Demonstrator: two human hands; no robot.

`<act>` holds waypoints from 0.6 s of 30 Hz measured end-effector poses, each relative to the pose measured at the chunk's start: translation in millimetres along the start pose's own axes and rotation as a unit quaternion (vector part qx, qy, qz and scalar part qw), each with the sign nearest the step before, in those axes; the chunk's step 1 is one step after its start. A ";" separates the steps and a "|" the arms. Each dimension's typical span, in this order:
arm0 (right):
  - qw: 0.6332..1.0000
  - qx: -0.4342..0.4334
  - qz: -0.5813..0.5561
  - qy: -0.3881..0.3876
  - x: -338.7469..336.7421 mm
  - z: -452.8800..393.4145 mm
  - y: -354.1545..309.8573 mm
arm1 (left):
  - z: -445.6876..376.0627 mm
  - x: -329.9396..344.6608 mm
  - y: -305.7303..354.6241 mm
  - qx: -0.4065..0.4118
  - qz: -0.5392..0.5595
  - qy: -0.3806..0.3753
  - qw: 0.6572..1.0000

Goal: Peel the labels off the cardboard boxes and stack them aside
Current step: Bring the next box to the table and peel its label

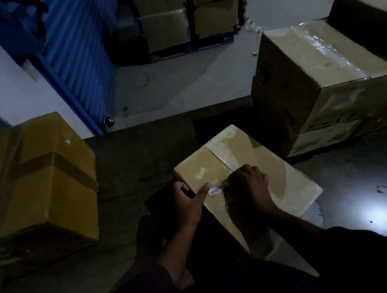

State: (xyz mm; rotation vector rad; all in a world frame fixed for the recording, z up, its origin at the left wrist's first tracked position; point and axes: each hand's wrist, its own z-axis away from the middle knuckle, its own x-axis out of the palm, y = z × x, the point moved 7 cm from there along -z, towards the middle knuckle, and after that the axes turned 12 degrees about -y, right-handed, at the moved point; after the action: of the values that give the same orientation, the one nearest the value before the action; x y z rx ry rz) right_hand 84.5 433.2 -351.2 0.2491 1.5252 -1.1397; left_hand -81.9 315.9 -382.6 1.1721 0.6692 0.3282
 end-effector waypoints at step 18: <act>0.998 -0.042 -0.038 0.023 -10.9 9.5 -11.0 | 0.8 1.0 -2.3 0.002 -0.013 0.001 1.000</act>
State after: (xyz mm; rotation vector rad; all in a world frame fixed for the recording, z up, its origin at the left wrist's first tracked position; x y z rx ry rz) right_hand 86.4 425.0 -335.0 0.1627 1.6319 -1.1338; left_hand -80.8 315.1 -384.9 1.1661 0.6867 0.3068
